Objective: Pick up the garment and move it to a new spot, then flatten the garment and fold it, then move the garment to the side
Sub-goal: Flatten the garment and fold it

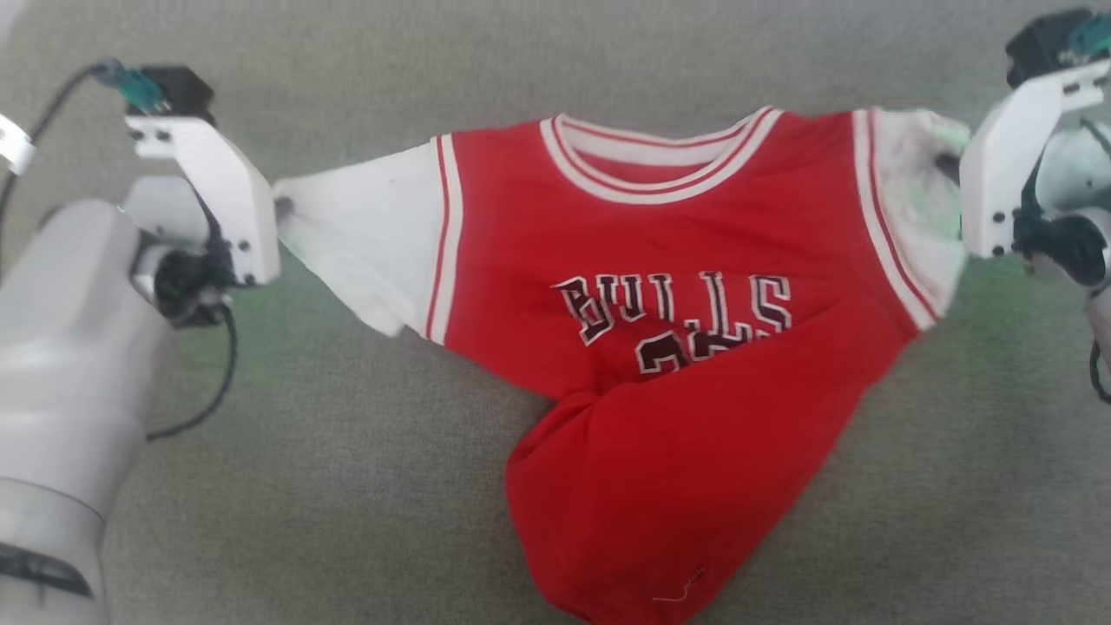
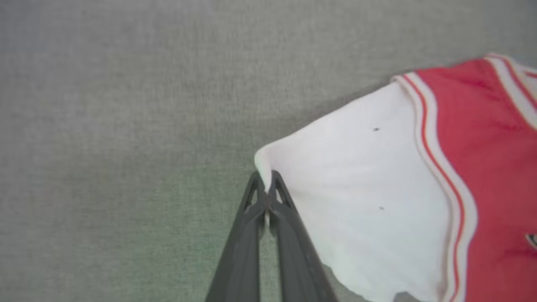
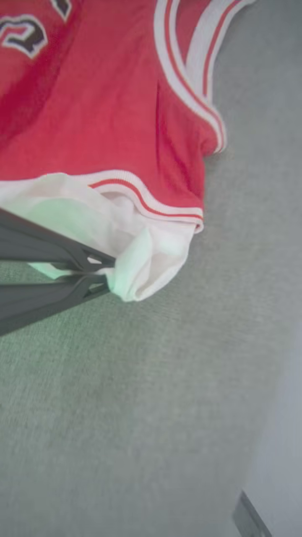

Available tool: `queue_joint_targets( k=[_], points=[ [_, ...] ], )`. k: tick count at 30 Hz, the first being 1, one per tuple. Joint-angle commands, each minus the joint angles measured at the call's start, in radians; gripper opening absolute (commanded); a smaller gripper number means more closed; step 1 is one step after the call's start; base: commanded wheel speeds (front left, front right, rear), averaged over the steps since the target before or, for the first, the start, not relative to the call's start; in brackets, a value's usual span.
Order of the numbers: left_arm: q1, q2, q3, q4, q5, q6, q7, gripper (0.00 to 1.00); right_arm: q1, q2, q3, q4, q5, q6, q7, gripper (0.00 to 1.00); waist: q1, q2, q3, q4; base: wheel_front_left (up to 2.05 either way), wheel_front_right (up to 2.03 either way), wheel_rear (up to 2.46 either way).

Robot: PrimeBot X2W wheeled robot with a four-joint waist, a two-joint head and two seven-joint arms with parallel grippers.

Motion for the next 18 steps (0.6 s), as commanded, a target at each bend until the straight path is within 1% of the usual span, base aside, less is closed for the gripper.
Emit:
queue_joint_targets(
  k=[1, 5, 12, 18],
  points=[
    [-0.025, 0.009, 0.001, 0.000, 0.004, 0.002, -0.005, 0.00, -0.019, -0.004, 0.001, -0.013, 0.000, 0.000, -0.010, 0.00, 0.0000, 0.0000, -0.027, -0.009, 0.00, 0.00, 0.00],
    [-0.076, 0.028, -0.002, -0.014, 0.020, 0.007, -0.007, 0.00, -0.048, -0.006, 0.019, -0.051, 0.012, 0.000, -0.043, 0.00, 0.0000, 0.0000, -0.089, -0.024, 0.00, 0.00, 0.00],
    [-0.194, 0.054, -0.004, -0.051, 0.052, 0.026, -0.011, 0.00, -0.134, 0.015, 0.030, -0.097, 0.006, 0.000, -0.106, 0.00, 0.0000, 0.0000, -0.204, -0.053, 0.00, 0.00, 0.00],
    [-0.294, 0.074, 0.014, -0.063, 0.063, 0.041, -0.045, 0.00, -0.220, 0.043, 0.037, -0.075, -0.019, 0.000, -0.176, 0.00, 0.0000, 0.0000, -0.281, -0.080, 0.00, 0.00, 0.00]
  ],
)
